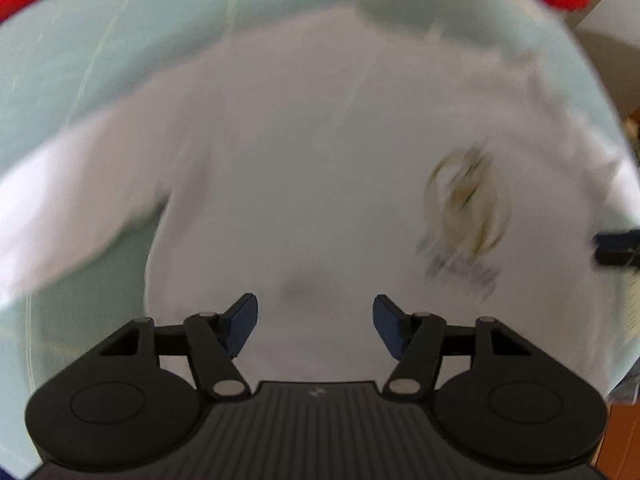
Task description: Fold clothes
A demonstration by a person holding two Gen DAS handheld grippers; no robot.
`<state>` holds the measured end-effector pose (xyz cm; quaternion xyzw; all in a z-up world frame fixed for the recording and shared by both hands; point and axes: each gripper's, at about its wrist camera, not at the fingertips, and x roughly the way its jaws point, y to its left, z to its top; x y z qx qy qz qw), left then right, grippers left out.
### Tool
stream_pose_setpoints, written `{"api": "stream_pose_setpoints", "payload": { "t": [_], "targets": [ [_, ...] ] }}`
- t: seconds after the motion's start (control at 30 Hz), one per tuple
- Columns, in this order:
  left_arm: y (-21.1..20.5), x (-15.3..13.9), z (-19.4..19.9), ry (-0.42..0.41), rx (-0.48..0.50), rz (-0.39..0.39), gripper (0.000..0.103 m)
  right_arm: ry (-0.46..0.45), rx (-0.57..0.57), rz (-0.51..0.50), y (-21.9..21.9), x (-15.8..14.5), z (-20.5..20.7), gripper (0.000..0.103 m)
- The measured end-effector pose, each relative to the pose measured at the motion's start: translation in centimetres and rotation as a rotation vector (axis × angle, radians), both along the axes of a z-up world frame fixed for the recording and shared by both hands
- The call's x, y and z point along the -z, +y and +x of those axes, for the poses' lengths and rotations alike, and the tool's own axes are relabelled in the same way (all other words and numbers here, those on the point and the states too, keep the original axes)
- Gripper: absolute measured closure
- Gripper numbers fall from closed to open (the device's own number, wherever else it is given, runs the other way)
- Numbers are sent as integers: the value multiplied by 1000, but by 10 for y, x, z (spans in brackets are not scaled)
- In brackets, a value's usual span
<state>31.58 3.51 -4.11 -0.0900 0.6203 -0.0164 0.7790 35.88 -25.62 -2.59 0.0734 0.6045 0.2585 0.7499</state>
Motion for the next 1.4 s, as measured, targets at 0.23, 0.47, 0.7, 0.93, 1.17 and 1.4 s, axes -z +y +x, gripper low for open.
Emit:
{"api": "stream_pose_setpoints", "payload": {
  "t": [0.23, 0.47, 0.7, 0.93, 1.17, 1.4],
  "targets": [
    [-21, -6, 42, -52, 52, -63, 38, 5, -20, 113, 31, 4, 16, 0],
    [-15, 6, 55, -48, 135, -133, 35, -1, 62, 88, 17, 15, 22, 0],
    [-1, 17, 61, 0, 208, -186, 34, 15, 375, 39, -32, 0, 10, 0],
    [-11, -1, 79, -129, 233, -193, 35, -8, 714, 240, -92, 20, -1, 0],
    [-9, 10, 77, -212, 146, -204, 33, -95, 931, 565, -113, 63, -7, 0],
    [-22, 14, 73, -254, 133, -153, 32, -290, 1065, 583, -160, 63, -5, 0]
  ]
}}
